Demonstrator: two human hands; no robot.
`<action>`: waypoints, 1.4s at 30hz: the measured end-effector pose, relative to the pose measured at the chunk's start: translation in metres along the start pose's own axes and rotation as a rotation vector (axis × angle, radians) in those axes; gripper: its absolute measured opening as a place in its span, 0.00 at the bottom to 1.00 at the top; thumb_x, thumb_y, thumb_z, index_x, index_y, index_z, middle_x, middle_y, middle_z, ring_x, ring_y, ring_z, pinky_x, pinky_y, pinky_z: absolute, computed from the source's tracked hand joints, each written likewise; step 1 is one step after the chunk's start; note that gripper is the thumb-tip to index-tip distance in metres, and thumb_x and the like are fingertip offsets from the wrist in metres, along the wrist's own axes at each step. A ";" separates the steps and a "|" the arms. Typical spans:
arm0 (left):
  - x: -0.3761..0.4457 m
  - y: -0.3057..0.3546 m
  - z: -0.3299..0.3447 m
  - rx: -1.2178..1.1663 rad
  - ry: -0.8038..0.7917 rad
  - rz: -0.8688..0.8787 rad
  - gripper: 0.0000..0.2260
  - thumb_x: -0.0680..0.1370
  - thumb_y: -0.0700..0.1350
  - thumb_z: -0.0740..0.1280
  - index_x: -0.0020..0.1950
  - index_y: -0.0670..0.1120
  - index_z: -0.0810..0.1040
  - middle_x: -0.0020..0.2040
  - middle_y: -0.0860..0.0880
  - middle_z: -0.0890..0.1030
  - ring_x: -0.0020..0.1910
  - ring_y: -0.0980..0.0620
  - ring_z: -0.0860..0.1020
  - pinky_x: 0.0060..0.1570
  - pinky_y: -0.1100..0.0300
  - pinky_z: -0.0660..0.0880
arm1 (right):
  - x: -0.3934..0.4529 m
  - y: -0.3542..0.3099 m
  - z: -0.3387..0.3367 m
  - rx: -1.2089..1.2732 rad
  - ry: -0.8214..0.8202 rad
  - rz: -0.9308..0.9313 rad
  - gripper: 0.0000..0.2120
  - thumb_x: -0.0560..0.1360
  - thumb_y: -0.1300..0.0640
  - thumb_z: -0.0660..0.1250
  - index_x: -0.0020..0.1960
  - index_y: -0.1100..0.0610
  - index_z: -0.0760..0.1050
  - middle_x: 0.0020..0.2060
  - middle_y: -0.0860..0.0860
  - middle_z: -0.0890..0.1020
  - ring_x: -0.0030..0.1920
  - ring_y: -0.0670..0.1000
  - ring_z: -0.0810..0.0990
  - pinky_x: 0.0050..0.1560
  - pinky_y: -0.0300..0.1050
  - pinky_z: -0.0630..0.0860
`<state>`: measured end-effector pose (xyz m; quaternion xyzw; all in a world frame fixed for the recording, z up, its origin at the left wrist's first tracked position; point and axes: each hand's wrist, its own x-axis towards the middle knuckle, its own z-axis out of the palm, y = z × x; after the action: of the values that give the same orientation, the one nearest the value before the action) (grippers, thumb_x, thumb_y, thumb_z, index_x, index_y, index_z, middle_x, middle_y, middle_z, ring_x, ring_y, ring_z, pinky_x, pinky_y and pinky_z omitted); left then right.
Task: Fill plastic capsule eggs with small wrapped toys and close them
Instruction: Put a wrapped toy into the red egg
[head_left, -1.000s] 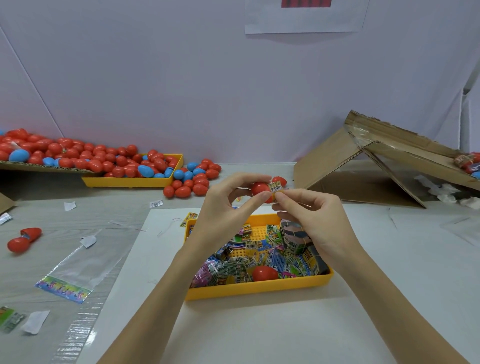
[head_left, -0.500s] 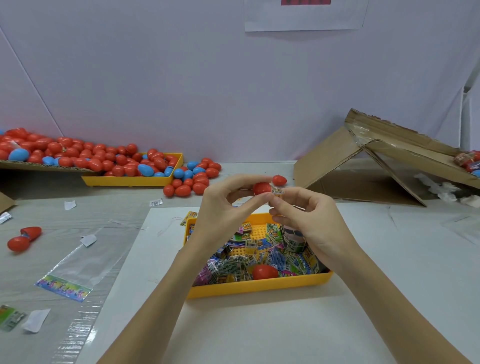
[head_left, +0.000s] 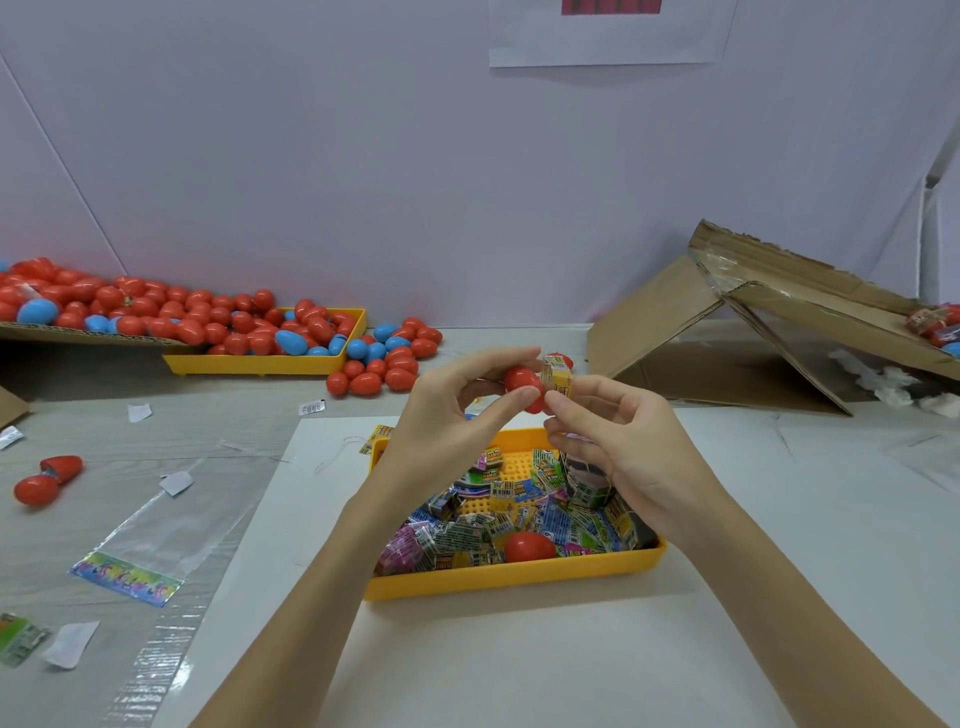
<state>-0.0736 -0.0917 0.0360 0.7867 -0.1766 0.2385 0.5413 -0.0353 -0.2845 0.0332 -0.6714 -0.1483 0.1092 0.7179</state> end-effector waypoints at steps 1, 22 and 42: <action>0.000 0.000 0.000 -0.003 0.001 -0.006 0.17 0.80 0.40 0.72 0.69 0.47 0.79 0.62 0.50 0.84 0.61 0.52 0.83 0.60 0.54 0.81 | 0.000 0.000 0.000 -0.009 -0.003 -0.009 0.22 0.68 0.42 0.77 0.58 0.52 0.84 0.48 0.52 0.88 0.51 0.52 0.88 0.59 0.55 0.83; -0.001 0.004 -0.004 0.003 -0.037 -0.037 0.15 0.81 0.39 0.71 0.68 0.48 0.80 0.59 0.51 0.85 0.58 0.53 0.83 0.58 0.56 0.81 | 0.001 0.002 0.001 -0.377 0.010 -0.297 0.07 0.82 0.55 0.67 0.50 0.57 0.82 0.39 0.49 0.87 0.43 0.47 0.87 0.48 0.41 0.84; 0.002 -0.004 -0.003 0.040 0.009 0.014 0.10 0.81 0.40 0.71 0.62 0.41 0.81 0.55 0.49 0.84 0.56 0.48 0.83 0.59 0.54 0.81 | -0.002 0.003 0.003 -0.098 0.053 -0.095 0.10 0.79 0.52 0.71 0.57 0.55 0.85 0.46 0.50 0.89 0.50 0.51 0.88 0.52 0.46 0.85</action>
<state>-0.0703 -0.0875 0.0347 0.7949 -0.1750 0.2495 0.5247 -0.0385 -0.2824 0.0302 -0.7007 -0.1661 0.0497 0.6920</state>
